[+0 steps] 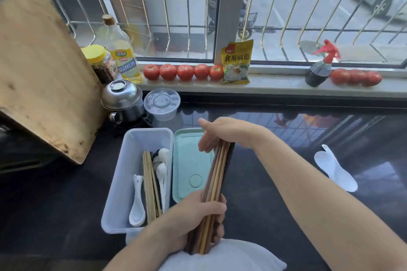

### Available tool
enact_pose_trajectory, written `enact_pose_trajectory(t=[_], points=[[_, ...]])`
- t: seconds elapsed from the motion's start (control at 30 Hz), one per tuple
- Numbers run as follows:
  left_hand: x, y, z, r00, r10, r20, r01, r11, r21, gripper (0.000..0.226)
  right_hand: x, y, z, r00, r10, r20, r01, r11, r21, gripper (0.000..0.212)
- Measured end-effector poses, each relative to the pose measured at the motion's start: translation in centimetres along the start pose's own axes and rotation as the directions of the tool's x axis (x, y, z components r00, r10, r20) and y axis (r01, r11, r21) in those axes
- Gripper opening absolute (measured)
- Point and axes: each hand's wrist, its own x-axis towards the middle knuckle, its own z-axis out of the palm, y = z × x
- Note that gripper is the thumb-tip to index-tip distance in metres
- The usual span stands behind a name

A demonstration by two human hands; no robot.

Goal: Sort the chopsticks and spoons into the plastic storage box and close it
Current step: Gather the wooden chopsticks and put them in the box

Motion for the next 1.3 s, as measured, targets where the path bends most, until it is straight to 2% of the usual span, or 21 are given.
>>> enact_pose_trajectory(t=[0.07, 0.1, 0.13, 0.17, 0.23, 0.27, 0.3, 0.37, 0.4, 0.5, 0.6, 0.7, 0.8, 0.87, 0.93, 1.07, 1.13, 1.17, 1.2, 1.27, 1.3], points=[[0.0, 0.6, 0.1, 1.0, 0.018, -0.025, -0.019, 0.999, -0.038, 0.014, 0.2, -1.1, -0.5, 0.995, -0.095, 0.019, 0.093, 0.992, 0.082, 0.074], [0.0, 0.9, 0.2, 0.998, 0.036, -0.046, -0.038, 0.999, -0.036, 0.013, 0.5, -1.8, -0.5, 0.99, -0.141, -0.015, 0.141, 0.983, 0.121, 0.069], [0.0, 1.2, 0.3, 0.995, 0.067, -0.075, -0.07, 0.997, -0.035, 0.011, 1.0, -2.6, -0.5, 0.977, -0.188, -0.1, 0.204, 0.962, 0.18, 0.061], [0.1, 1.4, 0.1, 0.985, 0.112, -0.128, -0.119, 0.992, -0.045, 0.01, 1.8, -3.1, -0.3, 0.947, -0.208, -0.244, 0.271, 0.925, 0.266, 0.051], [-0.1, 2.3, -0.9, 0.937, 0.2, -0.285, -0.24, 0.964, -0.116, 0.009, 2.8, -3.5, 0.4, 0.83, -0.089, -0.551, 0.373, 0.822, 0.429, 0.033], [-0.5, 2.9, -1.8, 0.907, 0.238, -0.348, -0.306, 0.939, -0.156, 0.009, 2.9, -3.5, 1.1, 0.803, -0.011, -0.596, 0.364, 0.801, 0.475, 0.028], [-1.1, 3.6, -2.9, 0.881, 0.267, -0.392, -0.358, 0.916, -0.181, 0.009, 2.7, -3.4, 2.4, 0.83, 0.011, -0.557, 0.325, 0.802, 0.501, 0.026], [-2.8, 4.5, -5.5, 0.852, 0.298, -0.43, -0.395, 0.905, -0.155, 0.009, 1.8, -3.6, 7.0, 0.943, -0.063, -0.327, 0.239, 0.812, 0.533, 0.026], [-3.8, 4.6, -6.6, 0.851, 0.297, -0.432, -0.379, 0.918, -0.117, 0.01, 1.5, -4.1, 9.6, 0.969, -0.099, -0.228, 0.209, 0.819, 0.534, 0.027], [-6.5, 3.9, -9.1, 0.871, 0.262, -0.416, -0.314, 0.947, -0.062, 0.02, 1.7, -6.3, 14.4, 0.977, -0.064, -0.204, 0.167, 0.825, 0.54, 0.038], [-9.0, 3.2, -11.2, 0.893, 0.211, -0.396, -0.281, 0.951, -0.127, 0.023, 3.0, -8.5, 15.7, 0.987, -0.057, -0.147, 0.132, 0.808, 0.574, 0.023], [-11.1, 2.7, -13.8, 0.892, 0.173, -0.417, -0.287, 0.93, -0.229, 0.021, 3.9, -11.1, 17.4, 0.993, -0.026, -0.115, 0.085, 0.832, 0.548, 0.019], [-12.9, 2.0, -16.4, 0.893, 0.139, -0.427, -0.247, 0.946, -0.208, 0.022, 4.5, -13.8, 20.3, 0.98, 0.037, -0.198, 0.052, 0.902, 0.429, 0.019], [-13.7, 1.7, -17.6, 0.905, 0.131, -0.405, -0.222, 0.958, -0.185, 0.024, 4.5, -14.9, 21.8, 0.954, 0.022, -0.298, 0.088, 0.933, 0.35, 0.021], [-13.7, 1.7, -18.2, 0.895, 0.133, -0.426, -0.234, 0.952, -0.195, 0.022, 4.6, -14.7, 21.6, 0.913, 0.032, -0.407, 0.122, 0.929, 0.348, 0.019], [-11.9, 1.3, -18.7, 0.793, 0.117, -0.598, -0.274, 0.945, -0.179, 0.015, 5.1, -11.7, 16.5, 0.733, 0.241, -0.636, 0.153, 0.853, 0.5, 0.012], [-11.3, 0.7, -18.8, 0.763, 0.115, -0.636, -0.278, 0.947, -0.162, 0.015, 4.9, -9.8, 13.9, 0.67, 0.247, -0.7, 0.137, 0.886, 0.444, 0.001], [-11.1, 0.5, -18.9, 0.756, 0.116, -0.645, -0.273, 0.95, -0.15, 0.018, 4.9, -9.1, 13.3, 0.695, 0.221, -0.684, 0.09, 0.917, 0.389, 0.006], [-11.1, 0.4, -19.0, 0.748, 0.116, -0.654, -0.267, 0.954, -0.137, 0.02, 5.1, -8.6, 13.4, 0.758, 0.189, -0.625, 0.02, 0.95, 0.311, 0.009], [-11.0, 0.4, -19.0, 0.732, 0.112, -0.672, -0.269, 0.954, -0.134, 0.023, 6.1, -8.3, 15.3, 0.881, 0.125, -0.456, -0.095, 0.992, 0.088, 0.006], [-11.0, 0.4, -18.9, 0.727, 0.108, -0.678, -0.277, 0.95, -0.146, 0.022, 6.8, -8.2, 16.8, 0.918, 0.09, -0.387, -0.114, 0.993, -0.038, 0.005]])
